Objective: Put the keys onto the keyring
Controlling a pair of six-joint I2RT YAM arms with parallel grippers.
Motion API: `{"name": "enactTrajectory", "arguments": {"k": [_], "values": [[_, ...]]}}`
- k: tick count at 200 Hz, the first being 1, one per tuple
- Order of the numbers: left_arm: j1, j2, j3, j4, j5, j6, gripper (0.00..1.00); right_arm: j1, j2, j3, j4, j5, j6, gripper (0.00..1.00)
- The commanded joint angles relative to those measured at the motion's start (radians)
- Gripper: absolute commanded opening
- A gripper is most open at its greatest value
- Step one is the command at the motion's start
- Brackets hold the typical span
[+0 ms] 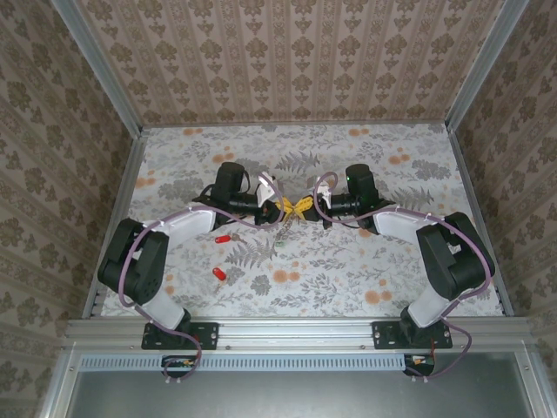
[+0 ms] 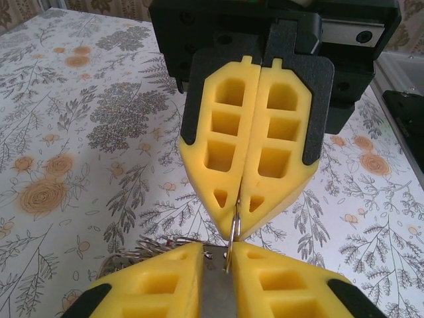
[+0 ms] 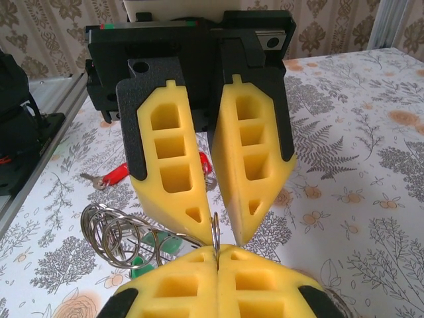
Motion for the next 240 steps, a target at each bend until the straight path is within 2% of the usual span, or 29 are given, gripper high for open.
{"name": "enactTrajectory", "arguments": {"k": [1, 32, 46, 73, 98, 118, 139, 157, 189, 199, 227, 240], "values": [[-0.004, 0.025, 0.013, -0.012, 0.03, 0.004, 0.15, 0.002, -0.002, 0.002, 0.089, -0.063, 0.026, 0.0], [-0.008, 0.032, 0.016, -0.016, 0.035, 0.007, 0.07, 0.003, 0.002, 0.001, 0.103, -0.068, 0.041, 0.0], [-0.009, 0.031, 0.017, -0.016, 0.036, 0.008, 0.0, 0.004, 0.003, 0.002, 0.106, -0.071, 0.044, 0.0], [-0.009, 0.023, 0.011, -0.003, 0.035, 0.007, 0.0, 0.004, 0.001, 0.002, 0.074, -0.059, 0.024, 0.0], [-0.007, 0.004, 0.011, -0.005, -0.003, 0.011, 0.0, 0.003, -0.031, -0.006, -0.006, 0.013, -0.019, 0.18], [0.005, -0.016, 0.007, 0.005, -0.041, 0.011, 0.0, 0.001, -0.087, -0.036, -0.071, 0.083, -0.063, 0.26], [0.017, -0.033, 0.022, -0.009, -0.076, 0.021, 0.0, 0.001, -0.152, -0.055, -0.147, 0.136, -0.08, 0.3], [0.032, -0.031, 0.045, -0.032, -0.087, 0.025, 0.0, 0.016, -0.214, -0.084, -0.165, 0.161, -0.075, 0.29], [0.057, -0.004, 0.087, -0.032, -0.124, -0.007, 0.0, 0.147, -0.297, -0.077, -0.34, 0.228, -0.154, 0.25], [0.097, 0.011, 0.104, -0.028, -0.115, -0.023, 0.0, 0.207, -0.302, -0.076, -0.361, 0.261, -0.155, 0.25], [0.133, 0.047, 0.153, -0.041, -0.127, -0.057, 0.0, 0.401, -0.255, -0.045, -0.372, 0.363, -0.134, 0.26], [0.146, 0.061, 0.166, -0.034, -0.13, -0.072, 0.0, 0.488, -0.169, -0.003, -0.376, 0.445, -0.114, 0.27]]}}
